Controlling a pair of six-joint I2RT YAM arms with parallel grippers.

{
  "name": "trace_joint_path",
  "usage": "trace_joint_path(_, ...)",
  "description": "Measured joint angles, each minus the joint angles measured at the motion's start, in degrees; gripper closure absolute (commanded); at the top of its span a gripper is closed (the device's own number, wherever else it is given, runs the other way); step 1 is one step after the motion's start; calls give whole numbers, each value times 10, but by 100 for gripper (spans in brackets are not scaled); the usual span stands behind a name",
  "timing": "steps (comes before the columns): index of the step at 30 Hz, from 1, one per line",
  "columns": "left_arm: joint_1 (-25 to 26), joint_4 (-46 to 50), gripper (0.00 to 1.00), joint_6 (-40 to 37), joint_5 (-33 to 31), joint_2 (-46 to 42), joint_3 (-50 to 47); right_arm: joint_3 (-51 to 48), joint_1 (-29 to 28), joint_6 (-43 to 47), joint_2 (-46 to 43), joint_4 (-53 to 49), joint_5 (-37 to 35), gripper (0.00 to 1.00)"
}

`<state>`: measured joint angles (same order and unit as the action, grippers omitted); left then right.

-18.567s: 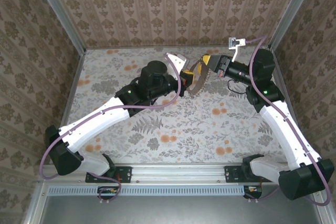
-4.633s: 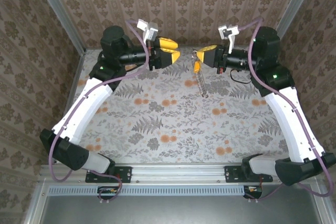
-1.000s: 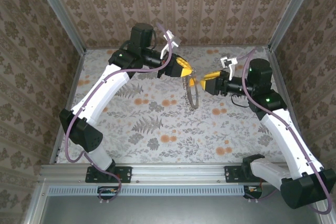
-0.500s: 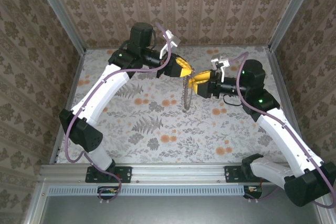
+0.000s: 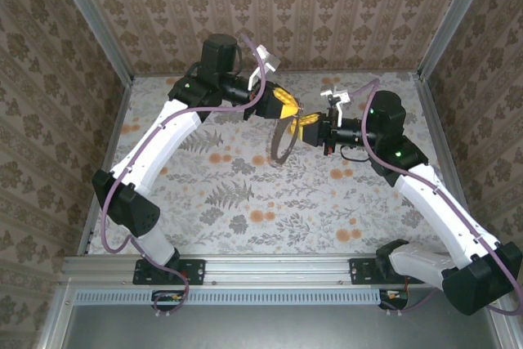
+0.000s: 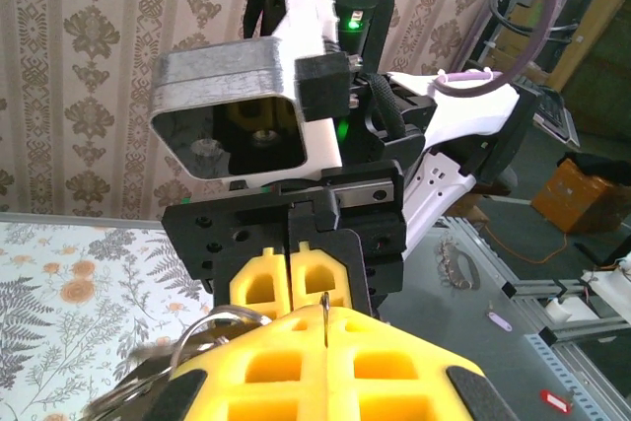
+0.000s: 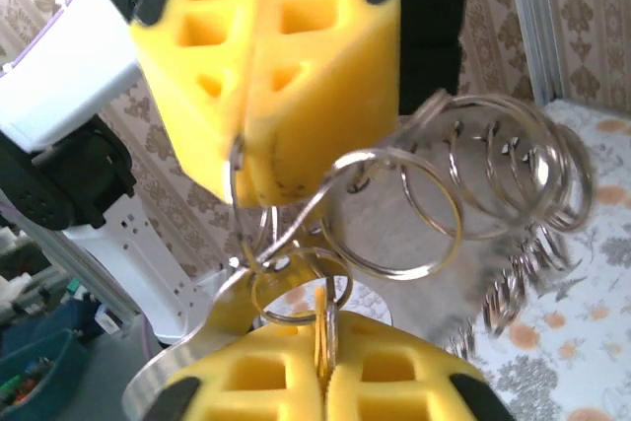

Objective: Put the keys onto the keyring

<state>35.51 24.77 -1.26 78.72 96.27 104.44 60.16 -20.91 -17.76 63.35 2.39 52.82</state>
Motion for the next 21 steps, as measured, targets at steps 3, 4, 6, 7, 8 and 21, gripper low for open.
trace_joint_path(3,1,-1,100,0,-1,0,0,7,0,6,0,-17,-1,100)
trace_joint_path(4,1,-1,100,0,-2,0,0,9,0,11,-1,-27,-3,100)
trace_joint_path(6,0,-1,100,-1,-7,0,0,16,0,23,-4,-53,-11,100)
trace_joint_path(7,0,0,100,-1,-10,0,0,20,0,29,-7,-69,-17,100)
trace_joint_path(8,0,1,100,-1,-14,-1,0,25,0,38,-10,-86,-24,100)
trace_joint_path(21,0,44,100,-42,-53,-19,-10,109,1,122,-22,-268,-92,100)
